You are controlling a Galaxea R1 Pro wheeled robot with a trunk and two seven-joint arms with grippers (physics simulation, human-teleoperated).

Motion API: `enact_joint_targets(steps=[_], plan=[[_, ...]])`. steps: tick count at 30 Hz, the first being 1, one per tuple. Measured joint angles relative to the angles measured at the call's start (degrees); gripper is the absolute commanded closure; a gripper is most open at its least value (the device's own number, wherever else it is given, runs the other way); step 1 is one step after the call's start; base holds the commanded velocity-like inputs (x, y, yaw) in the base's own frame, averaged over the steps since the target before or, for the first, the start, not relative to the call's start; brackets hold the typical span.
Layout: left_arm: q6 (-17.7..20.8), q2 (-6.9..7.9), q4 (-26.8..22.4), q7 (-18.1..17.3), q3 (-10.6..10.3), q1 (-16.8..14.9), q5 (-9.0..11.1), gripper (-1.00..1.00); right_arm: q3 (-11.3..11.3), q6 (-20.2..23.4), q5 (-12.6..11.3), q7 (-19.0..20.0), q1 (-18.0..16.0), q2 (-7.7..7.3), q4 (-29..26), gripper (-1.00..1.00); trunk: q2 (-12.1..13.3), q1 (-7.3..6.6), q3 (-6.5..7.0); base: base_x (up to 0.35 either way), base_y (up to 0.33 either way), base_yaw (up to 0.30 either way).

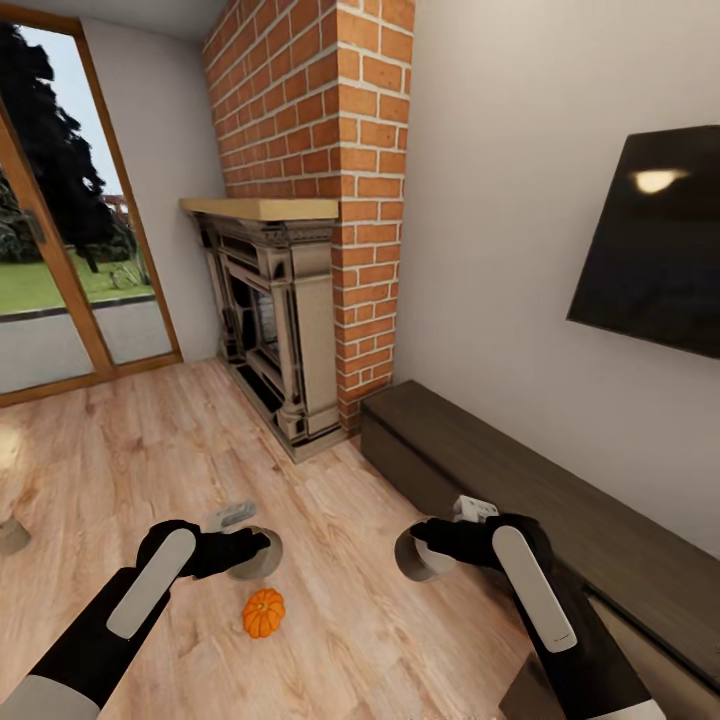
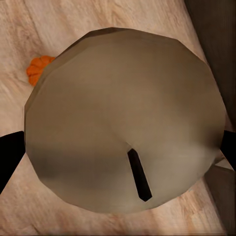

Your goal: Place each of the two pumpkins and all three candles from the living room inside a cabinet in the living room (use any cabinet), then make sure every cabinet is closed, and position the cauldron so it is next to a table in the living room.

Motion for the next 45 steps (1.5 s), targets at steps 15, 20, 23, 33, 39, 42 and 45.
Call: enact_joint_targets(steps=[15, 20, 23, 33, 39, 42, 45], plan=[[0.00, 0.00, 0.00, 0.00, 0.00, 0.00, 0.01, 1.00, -0.17, 0.00, 0.00, 0.08, 0.00, -0.09, 0.04, 1.00, 6.02, -3.30, 2.34, 0.000, 0.000, -0.262], [0.00, 0.00, 0.00, 0.00, 0.00, 0.00, -0.06, 1.00, -0.25, 0.01, 0.02, 0.09, 0.00, -0.09, 0.08, 1.00, 8.03, -4.40, 3.12, 0.000, 0.000, -0.264], [0.00, 0.00, 0.00, 0.00, 0.00, 0.00, -0.07, 1.00, -0.27, 0.00, 0.00, 0.09, 0.00, -0.09, 0.09, 1.00, 9.23, -5.05, 3.59, 0.000, 0.000, -0.267], [0.00, 0.06, 0.00, 0.00, 0.00, 0.01, -0.08, 1.00, -0.28, 0.00, 0.00, 0.17, 0.00, -0.09, 0.08, 1.00, 13.24, -7.25, 5.27, 0.000, 0.000, -0.272], [0.00, 0.09, 0.00, 0.00, 0.00, 0.00, -0.07, 1.00, -0.28, 0.00, 0.00, 0.18, 0.00, -0.09, 0.03, 1.00, 15.65, -8.57, 6.34, 0.000, 0.000, -0.273], [-0.01, 0.09, 0.00, 0.00, 0.00, 0.00, -0.07, 1.00, -0.28, 0.00, 0.00, 0.18, 0.00, -0.09, 0.05, 1.00, 16.85, -9.23, 6.88, 0.000, 0.000, -0.274], [0.00, 0.09, 0.00, 0.00, 0.00, 0.00, -0.07, 1.00, -0.27, 0.00, -0.01, 0.23, 0.00, -0.09, 0.07, 1.00, 18.06, -9.89, 7.42, 0.000, 0.000, -0.274]])
